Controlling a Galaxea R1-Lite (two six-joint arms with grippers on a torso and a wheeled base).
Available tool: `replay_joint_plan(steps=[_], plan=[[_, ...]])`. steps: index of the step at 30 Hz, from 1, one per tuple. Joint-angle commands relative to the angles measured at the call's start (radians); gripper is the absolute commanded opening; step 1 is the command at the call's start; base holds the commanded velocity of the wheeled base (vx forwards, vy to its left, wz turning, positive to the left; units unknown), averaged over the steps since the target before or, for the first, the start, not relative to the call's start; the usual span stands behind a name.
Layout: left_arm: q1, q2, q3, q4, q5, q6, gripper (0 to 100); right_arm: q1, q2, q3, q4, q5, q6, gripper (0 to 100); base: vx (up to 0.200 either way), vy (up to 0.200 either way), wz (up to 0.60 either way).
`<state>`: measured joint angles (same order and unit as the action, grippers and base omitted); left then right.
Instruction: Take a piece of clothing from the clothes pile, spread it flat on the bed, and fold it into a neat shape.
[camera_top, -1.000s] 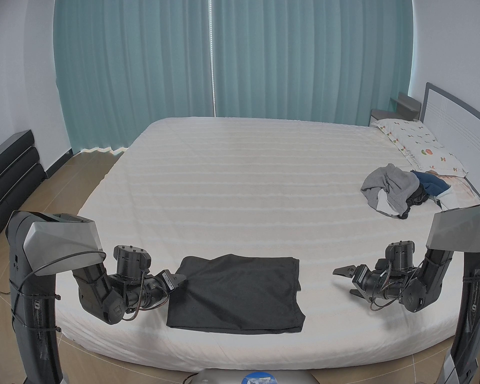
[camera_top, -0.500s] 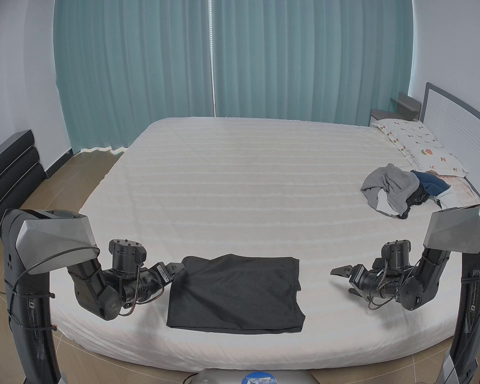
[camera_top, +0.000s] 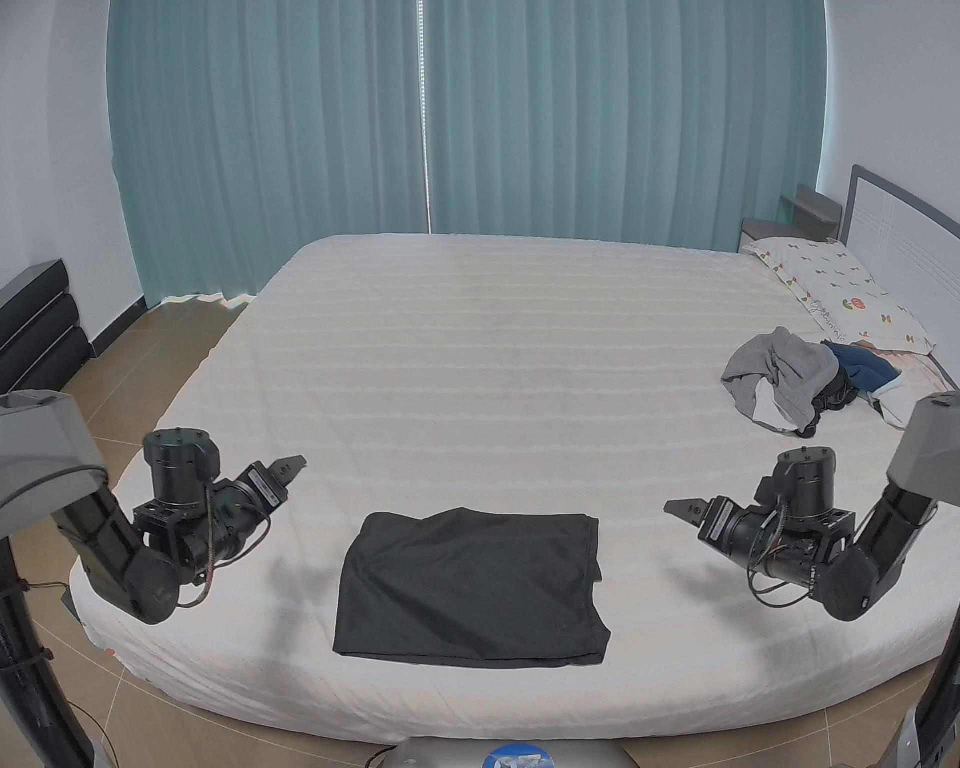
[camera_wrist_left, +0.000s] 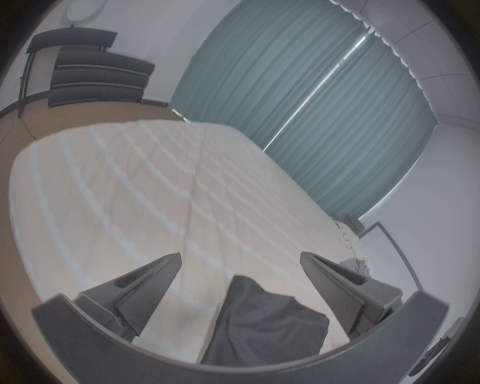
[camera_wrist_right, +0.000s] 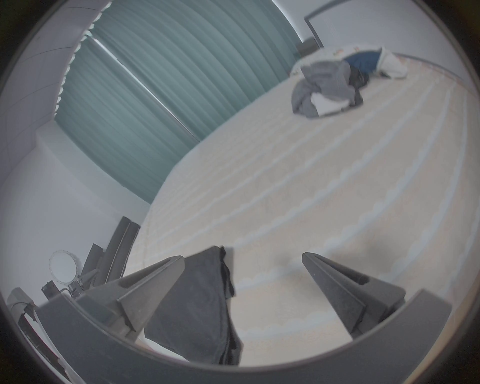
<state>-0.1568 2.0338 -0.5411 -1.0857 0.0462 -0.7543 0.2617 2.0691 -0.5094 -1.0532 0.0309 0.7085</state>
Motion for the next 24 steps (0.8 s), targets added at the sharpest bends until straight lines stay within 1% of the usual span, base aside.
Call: replay_joint_plan(steps=[1,2,4,5,6,8,11,13,14,15,16,17,18,19,20,22,24], plan=[[0.068,-0.317,0.092,0.046,0.012,0.039,100,-0.004,-0.36,0.129,0.009,-0.049,-0.096,100,0.0,0.0,0.0],[0.069,-0.362,0.102,0.052,0.014,0.044,100,-0.006,-0.408,0.149,0.01,-0.051,-0.116,100,0.0,0.0,0.0],[0.069,-0.466,0.128,0.066,0.015,0.047,100,-0.009,-0.514,0.198,0.01,-0.051,-0.184,100,0.0,0.0,0.0],[0.069,-0.474,0.13,0.067,0.015,0.049,100,-0.009,-0.521,0.201,0.01,-0.051,-0.188,100,0.0,0.0,0.0],[0.069,-0.546,0.138,0.089,0.029,0.058,100,-0.013,-0.593,0.236,0.01,-0.054,-0.241,100,0.0,0.0,0.0],[0.068,-0.633,0.138,0.138,0.06,0.098,100,-0.025,-0.702,0.282,0.01,-0.058,-0.317,100,0.0,0.0,0.0],[0.069,-0.731,0.138,0.19,0.092,0.174,100,-0.048,-0.836,0.301,0.015,-0.058,-0.4,100,0.0,0.0,0.0],[0.069,-0.794,0.144,0.208,0.107,0.216,100,-0.07,-0.916,0.302,0.048,-0.058,-0.452,100,0.0,0.0,0.0],[0.069,-0.843,0.159,0.222,0.119,0.242,100,-0.087,-0.982,0.304,0.093,-0.057,-0.491,100,0.0,0.0,0.0],[0.069,-0.885,0.171,0.239,0.127,0.27,100,-0.098,-1.035,0.305,0.14,-0.057,-0.511,100,0.0,0.0,0.0],[0.069,-0.885,0.171,0.239,0.127,0.27,100,-0.098,-1.035,0.305,0.14,-0.057,-0.511,100,0.0,0.0,0.0],[0.068,-0.972,0.197,0.279,0.139,0.334,100,-0.108,-1.147,0.305,0.254,-0.049,-0.524,100,0.0,0.0,0.0],[0.068,-1.015,0.21,0.302,0.146,0.366,100,-0.111,-1.212,0.302,0.326,-0.046,-0.526,100,0.0,0.0,0.0],[0.068,-1.028,0.213,0.308,0.146,0.374,100,-0.111,-1.232,0.301,0.348,-0.046,-0.528,100,0.0,0.0,0.0],[0.068,-1.104,0.231,0.349,0.158,0.414,100,-0.111,-1.334,0.292,0.467,-0.046,-0.531,100,0.0,0.0,0.0],[0.068,-1.216,0.248,0.414,0.179,0.458,100,-0.111,-1.469,0.278,0.619,-0.045,-0.541,100,0.0,0.0,0.0],[0.068,-1.293,0.248,0.486,0.187,0.506,100,-0.111,-1.557,0.261,0.726,-0.043,-0.567,100,0.0,0.0,0.0]])
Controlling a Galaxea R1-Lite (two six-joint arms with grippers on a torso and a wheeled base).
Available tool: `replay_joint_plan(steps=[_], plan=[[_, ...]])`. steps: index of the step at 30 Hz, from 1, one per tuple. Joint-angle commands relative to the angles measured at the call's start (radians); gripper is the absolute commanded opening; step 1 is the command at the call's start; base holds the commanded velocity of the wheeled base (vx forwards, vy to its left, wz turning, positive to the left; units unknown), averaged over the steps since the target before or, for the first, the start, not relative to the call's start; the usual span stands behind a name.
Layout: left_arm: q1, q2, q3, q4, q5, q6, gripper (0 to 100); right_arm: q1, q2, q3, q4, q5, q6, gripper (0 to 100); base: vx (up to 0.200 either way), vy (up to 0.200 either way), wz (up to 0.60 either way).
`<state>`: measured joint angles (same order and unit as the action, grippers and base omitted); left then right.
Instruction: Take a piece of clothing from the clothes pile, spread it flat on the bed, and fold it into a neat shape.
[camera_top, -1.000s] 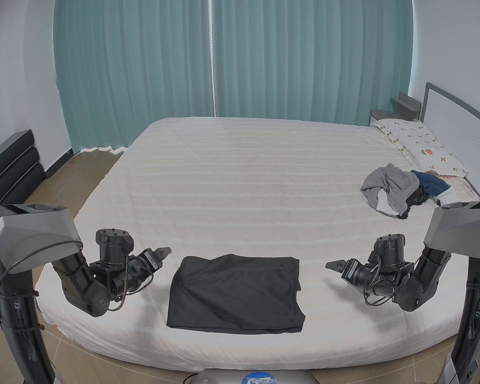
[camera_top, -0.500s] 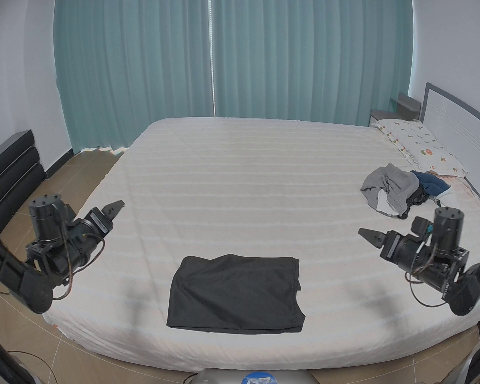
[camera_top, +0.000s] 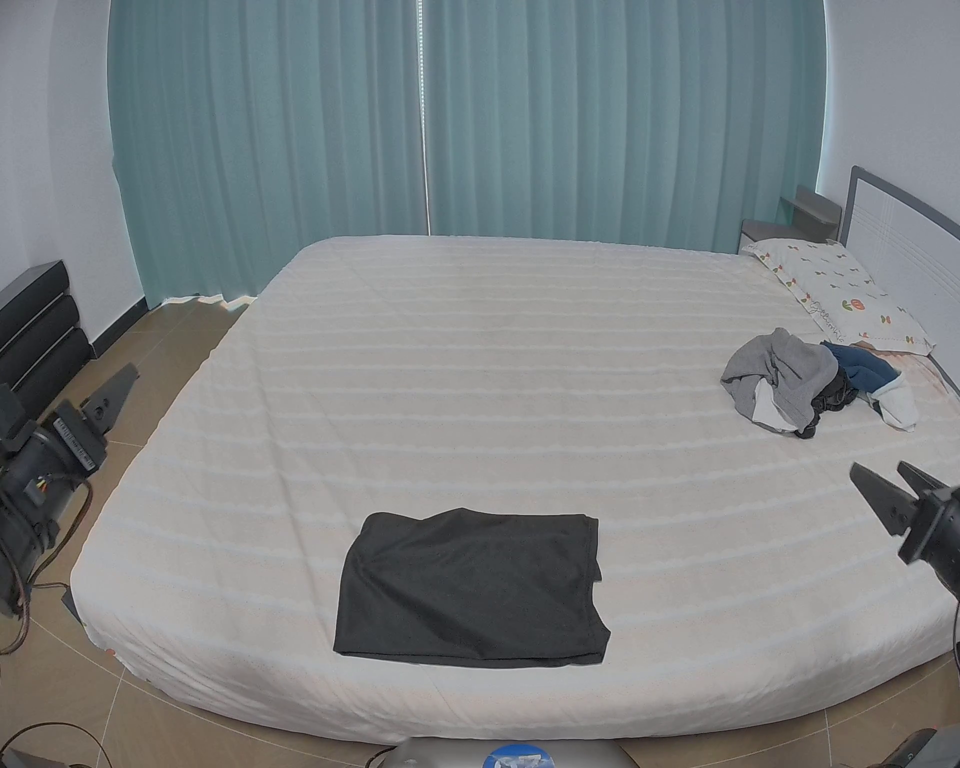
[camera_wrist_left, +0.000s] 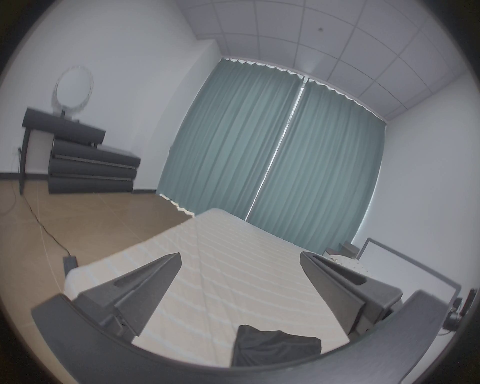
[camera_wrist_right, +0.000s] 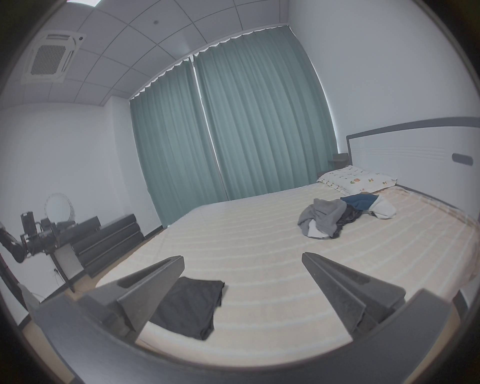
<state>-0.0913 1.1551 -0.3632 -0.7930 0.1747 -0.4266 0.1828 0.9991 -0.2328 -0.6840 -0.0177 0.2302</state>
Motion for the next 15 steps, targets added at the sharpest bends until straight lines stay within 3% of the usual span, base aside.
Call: replay_joint_plan(steps=[1,3,8,10,11,15], plan=[[0.002,-0.414,0.07,0.193,0.058,0.178,100,-0.032,-0.487,-0.016,0.357,0.005,-0.089,100,0.0,0.0,0.0],[0.002,-0.606,0.05,0.408,0.072,0.273,100,-0.032,-0.675,-0.091,0.613,0.005,-0.141,100,0.0,0.0,0.0],[0.002,-0.838,0.012,0.655,0.083,0.381,100,-0.034,-0.86,-0.212,0.983,-0.015,-0.175,100,0.0,0.0,0.0],[0.002,-0.838,0.012,0.655,0.083,0.381,100,-0.034,-0.86,-0.212,0.983,-0.015,-0.175,100,0.0,0.0,0.0],[0.016,-0.939,0.006,0.742,0.094,0.427,100,-0.048,-0.899,-0.258,1.103,-0.073,-0.173,100,0.0,0.0,0.0],[0.051,-1.022,0.003,0.831,0.108,0.443,100,-0.057,-0.898,-0.281,1.115,-0.177,-0.17,100,0.0,0.0,0.0]])
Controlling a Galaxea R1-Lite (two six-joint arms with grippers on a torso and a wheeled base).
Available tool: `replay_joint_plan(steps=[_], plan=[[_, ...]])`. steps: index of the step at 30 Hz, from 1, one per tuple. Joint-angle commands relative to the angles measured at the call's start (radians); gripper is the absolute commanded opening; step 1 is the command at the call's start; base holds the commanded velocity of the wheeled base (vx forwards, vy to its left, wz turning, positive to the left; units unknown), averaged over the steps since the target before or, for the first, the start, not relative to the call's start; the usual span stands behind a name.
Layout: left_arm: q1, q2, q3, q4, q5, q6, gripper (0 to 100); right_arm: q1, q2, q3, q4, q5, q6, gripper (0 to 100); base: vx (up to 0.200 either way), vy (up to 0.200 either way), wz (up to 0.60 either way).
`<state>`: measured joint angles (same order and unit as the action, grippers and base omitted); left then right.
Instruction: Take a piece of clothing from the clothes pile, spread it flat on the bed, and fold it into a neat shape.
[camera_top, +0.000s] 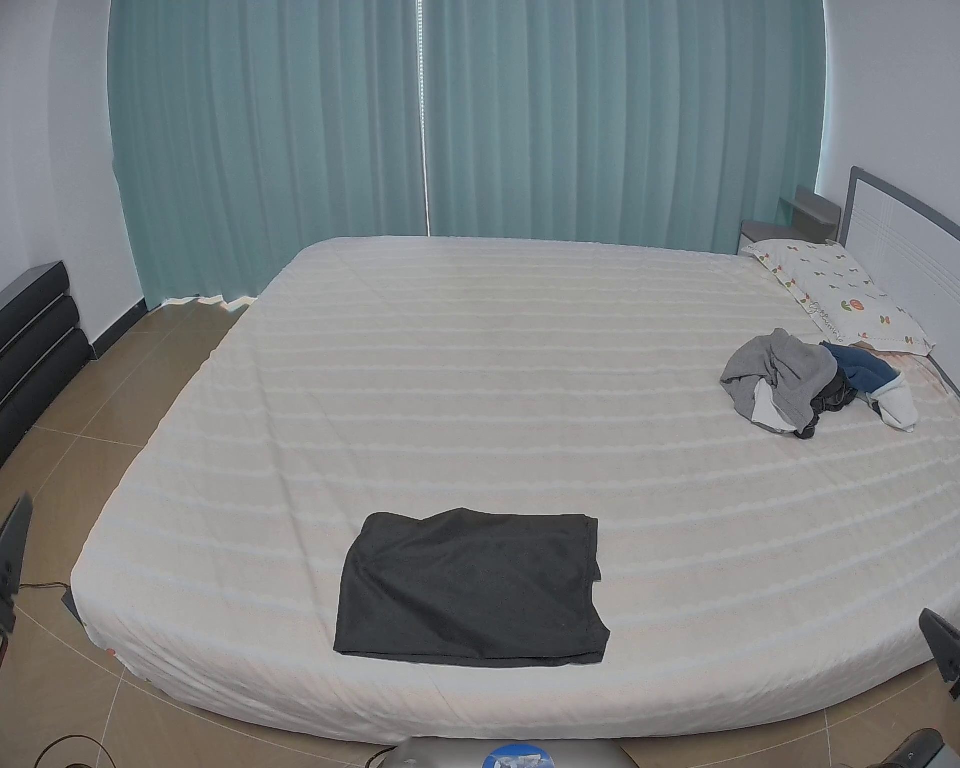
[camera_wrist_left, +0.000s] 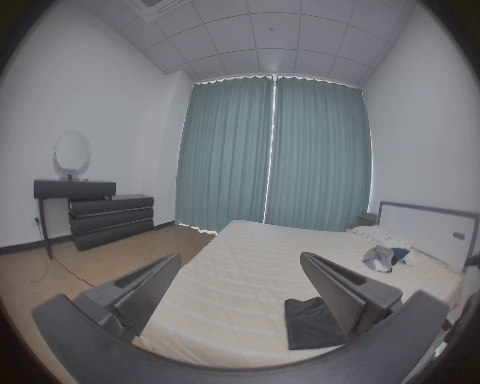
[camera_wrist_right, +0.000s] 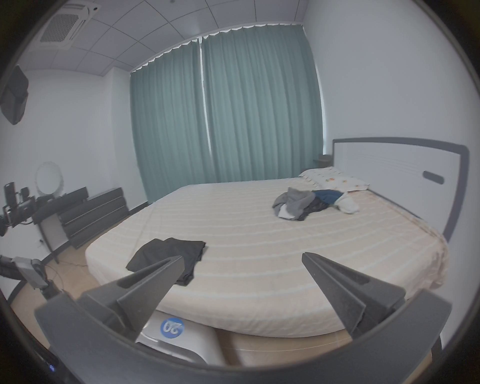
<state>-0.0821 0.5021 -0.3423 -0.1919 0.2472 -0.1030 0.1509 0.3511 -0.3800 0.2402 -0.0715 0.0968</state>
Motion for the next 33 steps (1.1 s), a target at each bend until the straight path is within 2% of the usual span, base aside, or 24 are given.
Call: replay_joint_plan(steps=[1,5,9,12,13,14,16,20,21,22,24,25,26,27,29,30,33], plan=[[0.051,-0.378,-0.018,0.249,0.035,0.121,100,-0.027,-0.25,-0.137,0.194,-0.137,-0.037,100,0.0,0.0,0.0],[0.09,-0.405,-0.015,0.287,0.029,0.123,100,-0.056,-0.25,-0.157,0.226,-0.169,-0.039,100,0.0,0.0,0.0],[0.093,-0.439,0.011,0.298,0.023,0.131,100,-0.122,-0.29,-0.132,0.332,-0.157,-0.042,100,0.0,0.0,0.0],[0.093,-0.464,0.032,0.298,0.024,0.132,100,-0.142,-0.34,-0.091,0.361,-0.085,-0.046,100,0.0,0.0,0.0],[0.093,-0.464,0.032,0.298,0.024,0.132,100,-0.142,-0.34,-0.091,0.361,-0.085,-0.046,100,0.0,0.0,0.0],[0.09,-0.482,0.045,0.298,0.032,0.131,100,-0.148,-0.351,-0.056,0.357,-0.016,-0.042,100,0.0,0.0,0.0],[0.088,-0.491,0.055,0.298,0.03,0.131,100,-0.148,-0.35,-0.042,0.332,0.015,-0.037,100,0.0,0.0,0.0],[0.087,-0.493,0.085,0.289,0.03,0.131,100,-0.148,-0.35,0.003,0.257,0.019,-0.04,100,0.0,0.0,0.0],[0.087,-0.493,0.118,0.276,0.027,0.131,100,-0.148,-0.35,0.05,0.172,0.018,-0.043,100,0.0,0.0,0.0],[0.087,-0.493,0.118,0.276,0.027,0.131,100,-0.148,-0.35,0.05,0.172,0.018,-0.043,100,0.0,0.0,0.0],[0.087,-0.493,0.181,0.138,0.021,0.124,100,-0.148,-0.35,0.167,-0.039,0.01,-0.048,100,0.0,0.0,0.0],[0.087,-0.493,0.184,0.127,0.021,0.124,100,-0.148,-0.35,0.174,-0.052,0.01,-0.049,100,0.0,0.0,0.0],[0.087,-0.493,0.258,0.016,0.014,0.134,100,-0.148,-0.35,0.27,-0.222,0.012,-0.074,100,0.0,0.0,0.0],[0.087,-0.493,0.307,-0.046,0.006,0.141,100,-0.148,-0.35,0.332,-0.323,0.015,-0.104,100,0.0,0.0,0.0],[0.087,-0.493,0.307,-0.046,0.006,0.141,100,-0.148,-0.35,0.332,-0.323,0.015,-0.104,100,0.0,0.0,0.0],[0.087,-0.493,0.342,-0.077,-0.013,0.149,100,-0.151,-0.35,0.38,-0.41,0.027,-0.178,100,0.0,0.0,0.0],[0.087,-0.493,0.342,-0.04,-0.019,0.144,100,-0.151,-0.35,0.38,-0.371,0.039,-0.183,100,0.0,0.0,0.0]])
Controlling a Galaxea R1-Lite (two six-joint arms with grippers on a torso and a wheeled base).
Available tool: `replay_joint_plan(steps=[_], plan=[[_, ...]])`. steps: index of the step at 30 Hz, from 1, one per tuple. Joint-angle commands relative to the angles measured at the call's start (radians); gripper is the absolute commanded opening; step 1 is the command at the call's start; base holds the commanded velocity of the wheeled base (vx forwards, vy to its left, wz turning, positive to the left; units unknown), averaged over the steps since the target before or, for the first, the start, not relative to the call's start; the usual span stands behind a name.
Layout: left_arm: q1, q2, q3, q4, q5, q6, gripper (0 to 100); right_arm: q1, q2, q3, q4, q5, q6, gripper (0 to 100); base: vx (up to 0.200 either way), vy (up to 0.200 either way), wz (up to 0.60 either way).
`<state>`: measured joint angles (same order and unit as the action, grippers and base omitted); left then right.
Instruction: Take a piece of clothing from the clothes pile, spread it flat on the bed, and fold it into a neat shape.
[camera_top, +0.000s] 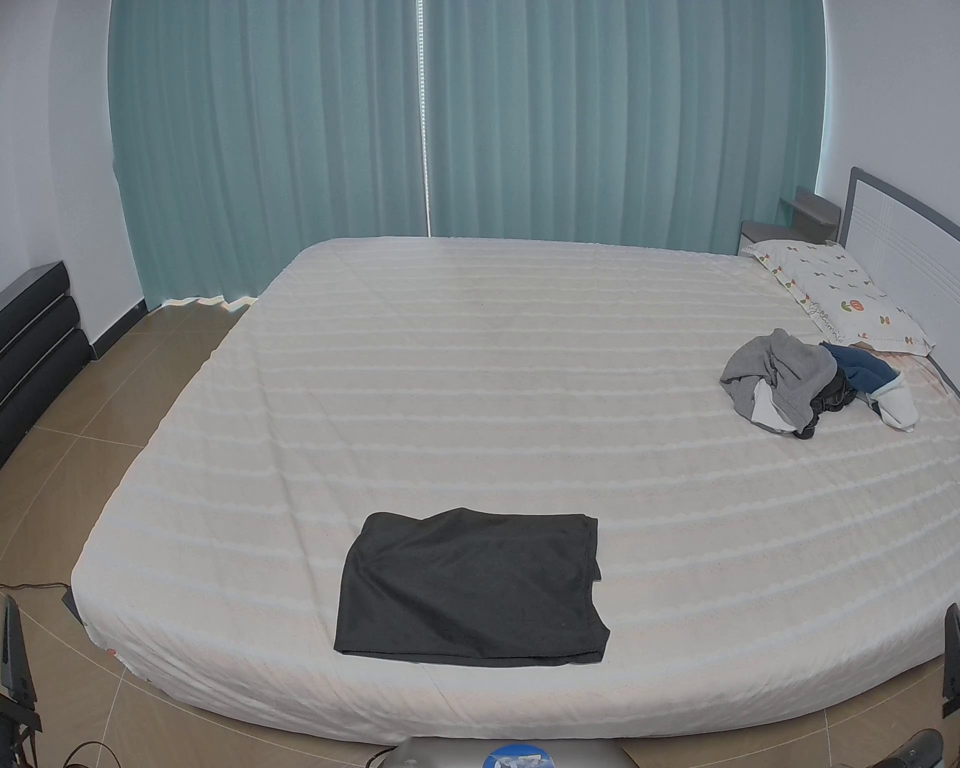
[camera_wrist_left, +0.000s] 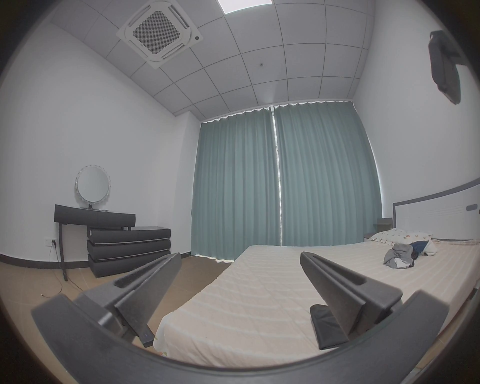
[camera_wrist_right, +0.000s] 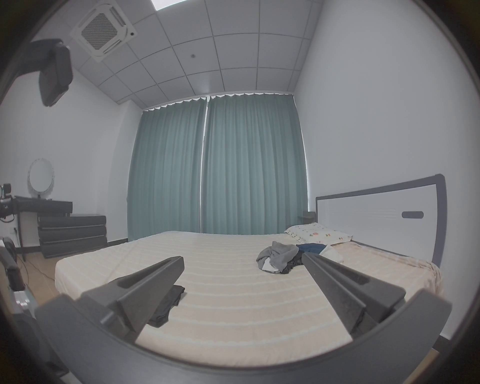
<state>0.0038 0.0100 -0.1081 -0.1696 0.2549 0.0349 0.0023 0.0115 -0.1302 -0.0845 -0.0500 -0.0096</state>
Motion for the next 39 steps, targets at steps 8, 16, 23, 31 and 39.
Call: replay_joint_plan(steps=[8,16,23,31,39], plan=[[0.001,-0.001,0.108,0.105,-0.128,-0.061,100,0.001,-0.01,0.127,0.097,0.013,0.008,100,0.0,0.0,0.0],[0.001,0.001,0.108,0.107,-0.253,-0.082,100,0.001,-0.01,0.13,0.083,0.015,0.005,100,0.0,0.0,0.0],[0.004,0.001,0.105,0.167,-0.241,-0.05,100,0.001,-0.011,0.13,0.081,0.044,-0.004,100,0.0,0.0,0.0],[0.001,-0.002,0.108,0.167,-0.243,-0.047,100,0.001,-0.01,0.13,0.081,0.052,-0.006,100,0.0,0.0,0.0],[0.001,-0.002,0.108,0.167,-0.241,-0.047,100,0.002,-0.01,0.13,0.083,0.052,-0.003,100,0.0,0.0,0.0]])
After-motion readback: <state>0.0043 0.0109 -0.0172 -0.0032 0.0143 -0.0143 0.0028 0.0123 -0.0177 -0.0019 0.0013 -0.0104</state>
